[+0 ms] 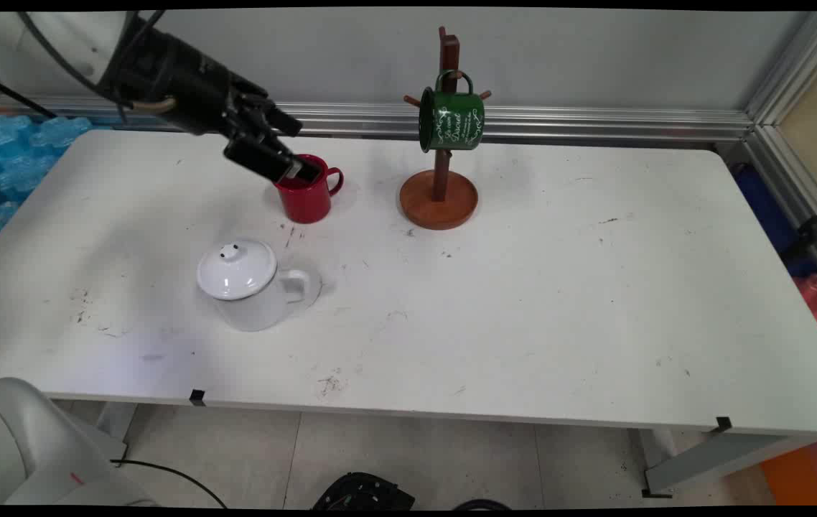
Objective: Pick up the green mug from the rack
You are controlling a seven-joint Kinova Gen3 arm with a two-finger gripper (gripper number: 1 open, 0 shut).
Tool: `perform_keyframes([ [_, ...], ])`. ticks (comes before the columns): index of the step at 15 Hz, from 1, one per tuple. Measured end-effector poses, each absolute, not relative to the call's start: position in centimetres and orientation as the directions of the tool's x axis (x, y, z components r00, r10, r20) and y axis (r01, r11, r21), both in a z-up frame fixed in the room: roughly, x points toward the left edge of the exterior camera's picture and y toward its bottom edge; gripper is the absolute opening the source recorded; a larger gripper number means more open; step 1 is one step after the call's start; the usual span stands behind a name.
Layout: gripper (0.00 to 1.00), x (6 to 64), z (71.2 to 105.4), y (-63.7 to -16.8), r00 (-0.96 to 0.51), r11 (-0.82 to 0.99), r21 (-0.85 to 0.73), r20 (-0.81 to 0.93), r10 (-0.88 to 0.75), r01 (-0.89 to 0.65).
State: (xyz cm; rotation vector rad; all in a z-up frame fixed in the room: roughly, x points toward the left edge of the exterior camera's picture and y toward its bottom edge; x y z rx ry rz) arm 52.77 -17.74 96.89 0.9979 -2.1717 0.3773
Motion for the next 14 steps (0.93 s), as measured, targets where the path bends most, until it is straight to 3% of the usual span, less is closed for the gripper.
perform_keyframes([
  [14, 1.00, 47.9, 94.4, -25.4, -0.277, 0.586, 0.131, 0.786, -0.553, -0.800],
])
